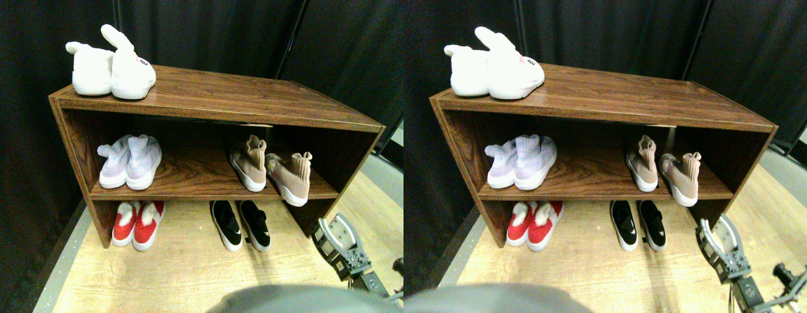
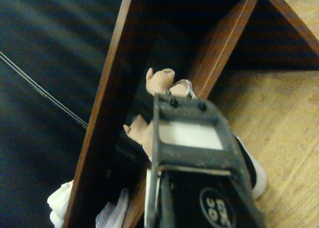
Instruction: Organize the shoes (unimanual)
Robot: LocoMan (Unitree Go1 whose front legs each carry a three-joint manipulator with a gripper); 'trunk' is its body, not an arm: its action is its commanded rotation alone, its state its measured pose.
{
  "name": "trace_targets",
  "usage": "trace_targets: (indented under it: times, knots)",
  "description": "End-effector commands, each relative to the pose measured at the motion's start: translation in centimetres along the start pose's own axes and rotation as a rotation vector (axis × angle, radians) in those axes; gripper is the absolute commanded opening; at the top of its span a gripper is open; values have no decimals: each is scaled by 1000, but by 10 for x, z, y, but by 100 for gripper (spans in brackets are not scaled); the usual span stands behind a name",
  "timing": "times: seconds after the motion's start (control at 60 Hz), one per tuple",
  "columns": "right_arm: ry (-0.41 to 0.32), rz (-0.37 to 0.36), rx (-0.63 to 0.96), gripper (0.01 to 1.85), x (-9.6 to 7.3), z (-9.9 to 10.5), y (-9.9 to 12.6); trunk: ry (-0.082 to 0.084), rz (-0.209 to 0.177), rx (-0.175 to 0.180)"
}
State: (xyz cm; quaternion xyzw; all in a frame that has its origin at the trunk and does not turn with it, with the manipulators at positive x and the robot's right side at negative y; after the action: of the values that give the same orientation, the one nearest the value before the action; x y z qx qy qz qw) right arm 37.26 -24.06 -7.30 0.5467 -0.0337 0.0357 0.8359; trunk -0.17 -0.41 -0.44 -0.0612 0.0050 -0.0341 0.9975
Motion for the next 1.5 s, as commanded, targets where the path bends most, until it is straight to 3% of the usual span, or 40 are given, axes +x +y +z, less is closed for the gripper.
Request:
trace_targets:
  times: [0.017, 0.067, 0.1, 0.35, 0.717, 1.1, 1.267, 1.5]
  knots:
    - [25, 31, -25, 157, 1, 2, 8, 2, 2, -22]
    - [19, 14, -46, 181, 7, 1, 8, 2, 2, -22]
    - [13, 7, -48, 185, 9, 0, 8, 2, 2, -22]
    - [22, -20, -23, 185, 29, -5, 5, 2, 10, -27]
    - [25, -111, 2, 185, 80, -14, -13, 12, 29, -39]
    - [28, -202, 12, 180, 119, -28, -36, 16, 50, -42]
    - [19, -224, 28, 180, 128, -29, -44, 18, 55, -40]
    - [17, -205, 36, 182, 125, -25, -45, 19, 49, -35]
